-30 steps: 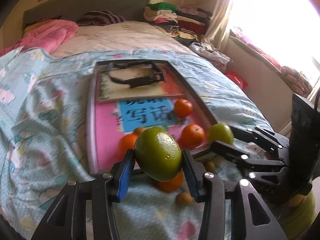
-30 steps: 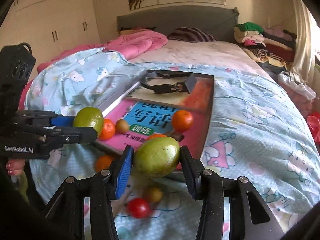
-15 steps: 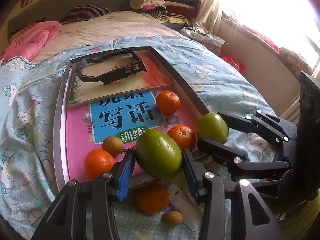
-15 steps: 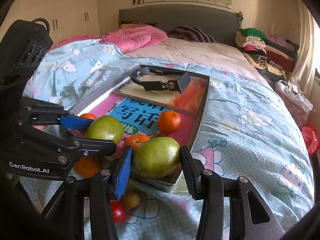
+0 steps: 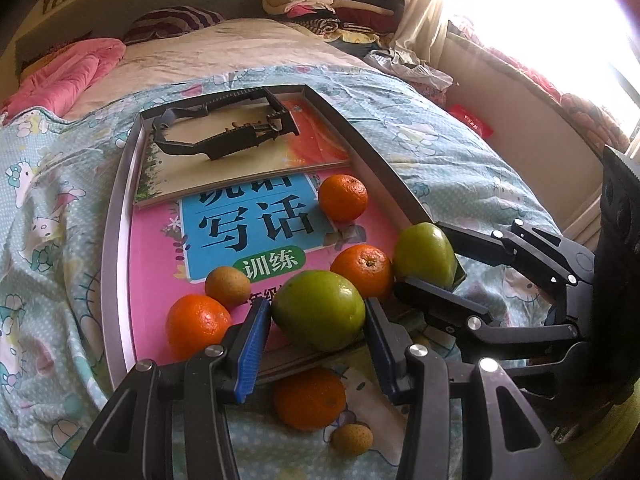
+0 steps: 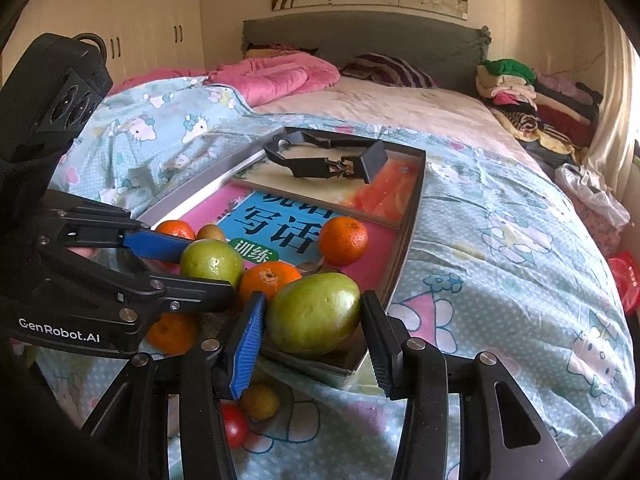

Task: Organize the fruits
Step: 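Lower the lime and pear into the tray and open both tools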

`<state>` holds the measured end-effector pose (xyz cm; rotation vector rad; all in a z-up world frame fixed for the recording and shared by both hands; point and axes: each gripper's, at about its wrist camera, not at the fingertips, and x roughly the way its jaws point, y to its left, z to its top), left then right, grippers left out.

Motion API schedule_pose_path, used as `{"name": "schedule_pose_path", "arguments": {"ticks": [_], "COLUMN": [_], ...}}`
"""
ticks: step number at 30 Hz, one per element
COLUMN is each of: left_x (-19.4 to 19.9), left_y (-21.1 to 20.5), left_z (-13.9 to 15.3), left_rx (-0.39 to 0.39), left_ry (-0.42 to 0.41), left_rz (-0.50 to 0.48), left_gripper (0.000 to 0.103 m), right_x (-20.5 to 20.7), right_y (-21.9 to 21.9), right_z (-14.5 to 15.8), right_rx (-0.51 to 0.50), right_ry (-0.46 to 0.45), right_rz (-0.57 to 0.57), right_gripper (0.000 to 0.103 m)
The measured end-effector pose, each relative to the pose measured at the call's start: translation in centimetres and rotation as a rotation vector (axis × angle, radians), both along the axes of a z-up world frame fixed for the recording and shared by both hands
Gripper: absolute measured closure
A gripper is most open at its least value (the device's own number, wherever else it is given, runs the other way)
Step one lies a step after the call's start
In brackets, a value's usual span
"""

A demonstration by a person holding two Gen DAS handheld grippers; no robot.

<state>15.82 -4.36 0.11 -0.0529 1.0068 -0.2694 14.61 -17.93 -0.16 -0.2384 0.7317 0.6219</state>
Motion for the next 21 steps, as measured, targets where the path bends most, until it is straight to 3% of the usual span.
{"name": "schedule_pose_path", "arguments": {"ticks": [21], "left_x": [-0.14], "left_y": [0.17], "left_z": [0.14], "left_rx": [-0.004], "left_ry": [-0.008], "left_rz": [0.02], "left_gripper": [0.055], "right_x": [-0.9], "right_y": [-1.02], "right_z": [0.09], "right_rx": [0.079], "right_ry": [-0.022], "right_rz": [-0.037], "right_gripper": [0.05]}}
